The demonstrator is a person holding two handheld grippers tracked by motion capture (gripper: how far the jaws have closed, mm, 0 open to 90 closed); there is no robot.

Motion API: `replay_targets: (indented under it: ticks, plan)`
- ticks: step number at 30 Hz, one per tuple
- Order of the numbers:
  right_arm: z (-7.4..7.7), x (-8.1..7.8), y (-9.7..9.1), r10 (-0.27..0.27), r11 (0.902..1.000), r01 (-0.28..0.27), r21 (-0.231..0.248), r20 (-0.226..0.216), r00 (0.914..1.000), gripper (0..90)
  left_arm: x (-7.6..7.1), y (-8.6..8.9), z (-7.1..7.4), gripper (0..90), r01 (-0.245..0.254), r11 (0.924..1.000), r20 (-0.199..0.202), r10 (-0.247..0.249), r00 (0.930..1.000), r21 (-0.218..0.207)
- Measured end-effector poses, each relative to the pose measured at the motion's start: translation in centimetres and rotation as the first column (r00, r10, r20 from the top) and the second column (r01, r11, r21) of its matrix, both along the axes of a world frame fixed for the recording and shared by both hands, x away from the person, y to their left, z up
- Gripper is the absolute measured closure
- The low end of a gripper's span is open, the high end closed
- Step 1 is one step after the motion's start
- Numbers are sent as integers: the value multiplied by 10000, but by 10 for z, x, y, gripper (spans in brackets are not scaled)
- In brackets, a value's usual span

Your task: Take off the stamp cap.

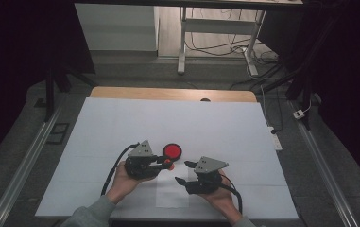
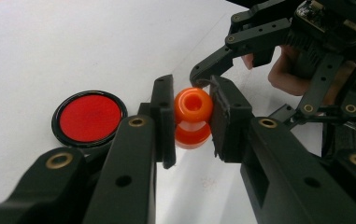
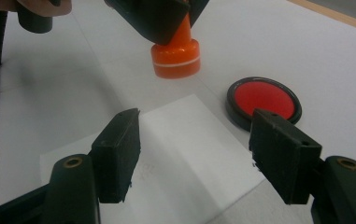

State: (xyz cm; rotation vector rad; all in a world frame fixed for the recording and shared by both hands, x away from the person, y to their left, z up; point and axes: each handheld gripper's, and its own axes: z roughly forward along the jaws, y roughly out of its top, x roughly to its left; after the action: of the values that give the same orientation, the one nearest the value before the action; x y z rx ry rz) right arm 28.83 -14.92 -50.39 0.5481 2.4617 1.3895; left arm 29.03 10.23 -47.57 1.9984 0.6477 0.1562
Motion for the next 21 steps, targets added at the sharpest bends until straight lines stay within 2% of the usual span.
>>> replay_targets:
  ticks: [5,8,21]
  plan:
    - [0,1,6,7,9999,-6,-130,43,10000,334,0,0,0,717,2,10000,6,-2,10000,-4]
    - [-2,2,9,59,10000,-59,1,4,10000,335,0,-1,0,717,10,10000,-7,-10,10000,-5]
    - [-1,4,23,33,9991,-19,-424,309,9995,360,0,-3,-1,717,68,10000,-39,-68,10000,31]
